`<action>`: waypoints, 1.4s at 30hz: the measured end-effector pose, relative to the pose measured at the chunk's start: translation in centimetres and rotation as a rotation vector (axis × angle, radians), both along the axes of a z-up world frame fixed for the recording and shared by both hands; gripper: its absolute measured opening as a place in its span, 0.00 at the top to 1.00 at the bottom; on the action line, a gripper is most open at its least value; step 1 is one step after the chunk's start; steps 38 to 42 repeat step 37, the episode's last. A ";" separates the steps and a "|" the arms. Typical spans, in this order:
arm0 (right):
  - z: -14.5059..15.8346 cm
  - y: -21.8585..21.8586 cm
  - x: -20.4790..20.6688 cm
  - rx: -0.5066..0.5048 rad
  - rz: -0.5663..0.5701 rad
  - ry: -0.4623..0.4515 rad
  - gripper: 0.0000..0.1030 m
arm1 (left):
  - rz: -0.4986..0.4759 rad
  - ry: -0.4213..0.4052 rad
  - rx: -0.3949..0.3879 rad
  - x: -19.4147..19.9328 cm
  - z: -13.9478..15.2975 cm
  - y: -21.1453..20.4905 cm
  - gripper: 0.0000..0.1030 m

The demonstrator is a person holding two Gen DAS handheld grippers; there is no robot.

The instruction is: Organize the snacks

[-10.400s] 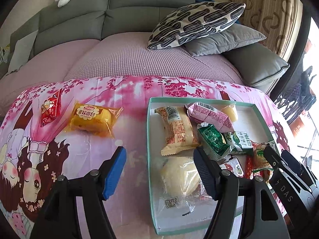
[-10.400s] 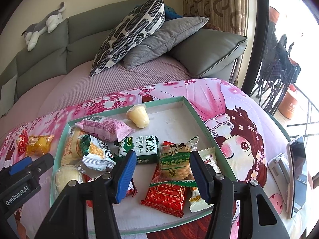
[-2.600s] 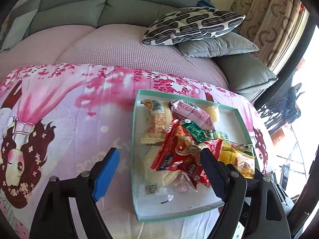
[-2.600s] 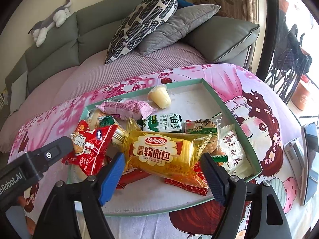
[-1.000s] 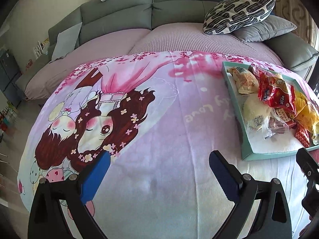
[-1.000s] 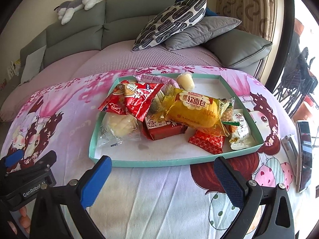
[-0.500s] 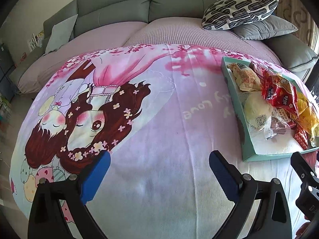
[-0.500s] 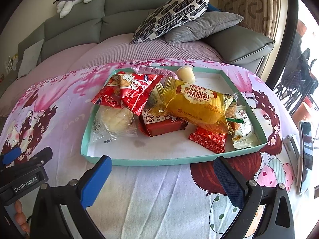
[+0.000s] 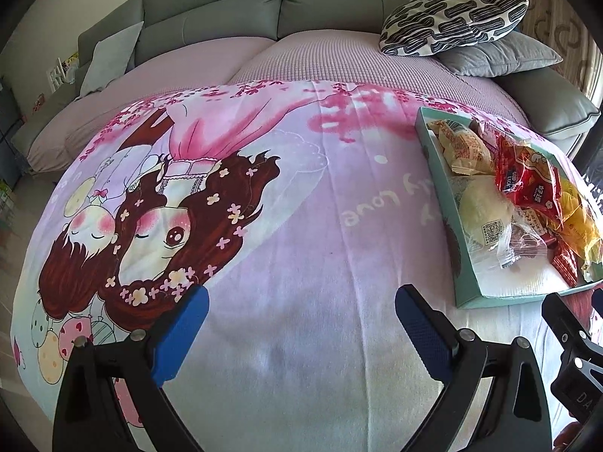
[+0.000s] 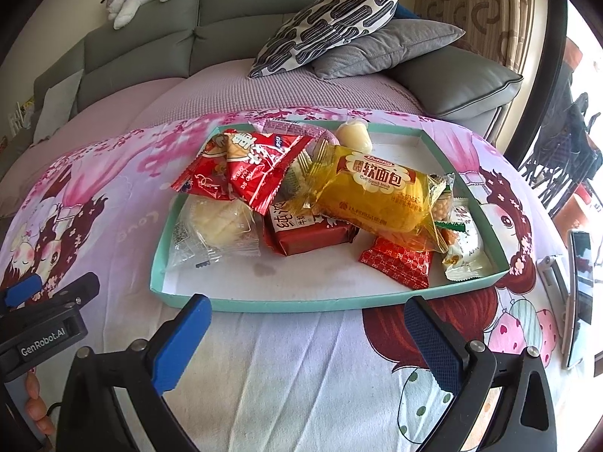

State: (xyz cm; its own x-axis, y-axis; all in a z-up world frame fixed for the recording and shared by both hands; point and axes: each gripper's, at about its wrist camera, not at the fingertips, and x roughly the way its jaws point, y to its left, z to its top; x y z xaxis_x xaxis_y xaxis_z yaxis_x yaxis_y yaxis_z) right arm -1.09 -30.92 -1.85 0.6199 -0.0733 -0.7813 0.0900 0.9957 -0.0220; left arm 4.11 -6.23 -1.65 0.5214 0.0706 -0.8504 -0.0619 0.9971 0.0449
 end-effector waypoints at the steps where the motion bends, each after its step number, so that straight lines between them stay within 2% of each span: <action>1: 0.0 0.0 0.0 0.000 0.001 0.000 0.00 | 0.001 0.001 0.000 0.0 0.0 0.0 0.04; 27: -0.4 0.1 0.1 -0.003 0.000 0.011 0.00 | 0.002 0.006 0.000 0.1 -0.2 -0.1 0.04; 33: -0.5 0.2 0.1 -0.004 0.001 0.012 0.00 | 0.006 -0.015 0.006 -0.2 0.0 0.0 0.04; 37: -0.5 0.2 0.1 -0.004 0.000 0.010 0.00 | 0.010 -0.017 -0.026 -0.2 0.2 0.3 0.04; 42: -0.5 0.2 0.1 -0.004 0.000 0.010 0.00 | 0.010 -0.017 -0.026 -0.2 0.2 0.3 0.04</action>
